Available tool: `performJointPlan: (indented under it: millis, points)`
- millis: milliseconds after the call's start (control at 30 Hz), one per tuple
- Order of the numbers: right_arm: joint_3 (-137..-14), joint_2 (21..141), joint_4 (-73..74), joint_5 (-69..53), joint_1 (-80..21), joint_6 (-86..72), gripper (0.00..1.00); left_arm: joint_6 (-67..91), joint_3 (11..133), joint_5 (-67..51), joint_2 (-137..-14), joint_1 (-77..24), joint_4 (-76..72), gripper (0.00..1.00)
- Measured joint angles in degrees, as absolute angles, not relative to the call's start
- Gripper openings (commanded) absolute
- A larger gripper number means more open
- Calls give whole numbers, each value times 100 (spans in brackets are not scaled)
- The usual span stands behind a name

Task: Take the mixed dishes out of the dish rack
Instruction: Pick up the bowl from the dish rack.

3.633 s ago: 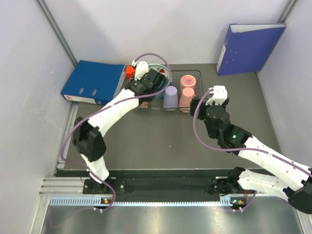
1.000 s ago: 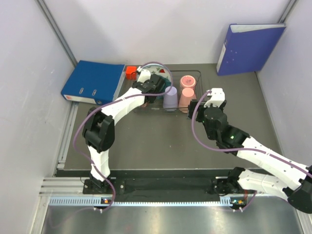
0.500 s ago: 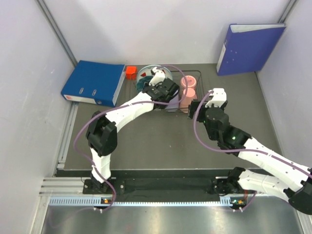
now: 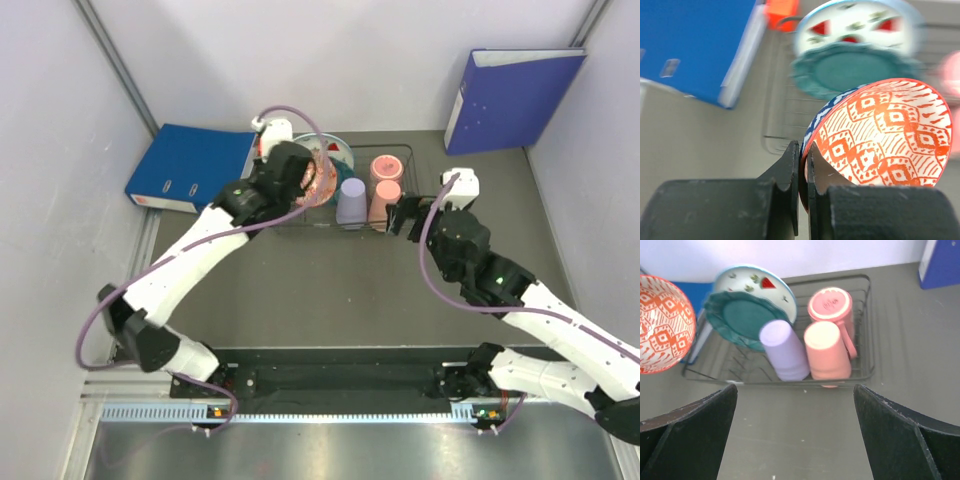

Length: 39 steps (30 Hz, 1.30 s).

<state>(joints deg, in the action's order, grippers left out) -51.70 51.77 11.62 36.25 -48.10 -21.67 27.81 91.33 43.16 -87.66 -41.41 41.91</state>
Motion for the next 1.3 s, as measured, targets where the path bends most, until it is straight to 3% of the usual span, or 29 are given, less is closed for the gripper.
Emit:
performJointPlan:
  millis: [133,333,767,1033,1300]
  points:
    - [-5793,5251,1435,3459,-4805,-2176,100,2893,8982,3229,-8121,-3986,3820,0]
    - [-6807,5704,1686,3100,-4783,-2156,100,3020,8766,1955,-8191,-3986,3546,0]
    - [-7330,6960,1992,2580,-4729,-2123,99,3175,8665,1072,-8418,-3994,3378,0]
    - [-7465,7306,2193,2532,-4696,-2222,60,3208,8436,985,-8418,-4012,3295,0]
    - [-8093,7902,2711,2502,-4633,-2316,57,3208,8228,1004,-8414,-4053,3205,0]
